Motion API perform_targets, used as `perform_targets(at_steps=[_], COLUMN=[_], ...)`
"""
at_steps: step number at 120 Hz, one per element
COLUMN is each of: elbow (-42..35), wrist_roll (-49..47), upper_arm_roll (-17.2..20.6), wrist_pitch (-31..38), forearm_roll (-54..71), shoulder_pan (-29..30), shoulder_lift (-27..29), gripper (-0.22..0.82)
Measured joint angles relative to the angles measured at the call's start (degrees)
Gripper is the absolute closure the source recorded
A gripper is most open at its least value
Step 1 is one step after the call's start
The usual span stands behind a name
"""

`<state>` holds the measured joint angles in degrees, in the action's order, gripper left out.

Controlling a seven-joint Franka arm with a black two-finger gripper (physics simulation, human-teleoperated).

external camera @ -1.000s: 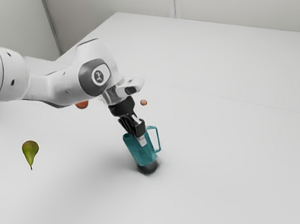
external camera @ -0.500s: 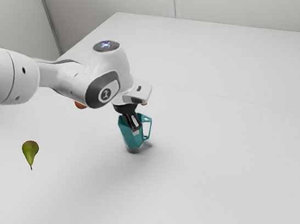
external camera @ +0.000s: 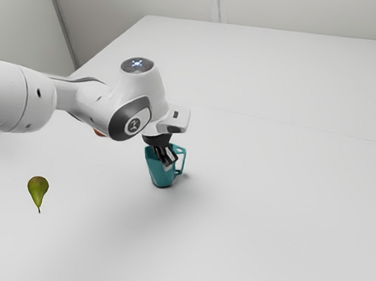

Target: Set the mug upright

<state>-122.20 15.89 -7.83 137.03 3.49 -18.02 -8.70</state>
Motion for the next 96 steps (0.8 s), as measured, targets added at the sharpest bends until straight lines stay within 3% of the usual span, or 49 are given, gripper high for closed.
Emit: perform_targets(at_steps=[9,28,44,69,82,96], elbow=[0.0,0.0,0.1,9.6,17.5,25.1], wrist_roll=[-0.7,-1.8,-2.7,-3.4,-3.2,-2.4], upper_arm_roll=[0.0,0.0,0.0,0.8,8.0,8.8], wrist_pitch=[0.1,-0.2,-0.8,-8.6,-16.0,-23.9], forearm_roll=[-0.2,-0.7,-0.7,-0.5,-0.5,-0.9], shoulder_pan=[0.0,0.0,0.0,1.0,9.3,12.5], shoulder_lift=[-0.2,0.9,3.3,3.4,3.3,3.8], gripper=[0.73,0.38,0.20,0.08,0.05,0.03])
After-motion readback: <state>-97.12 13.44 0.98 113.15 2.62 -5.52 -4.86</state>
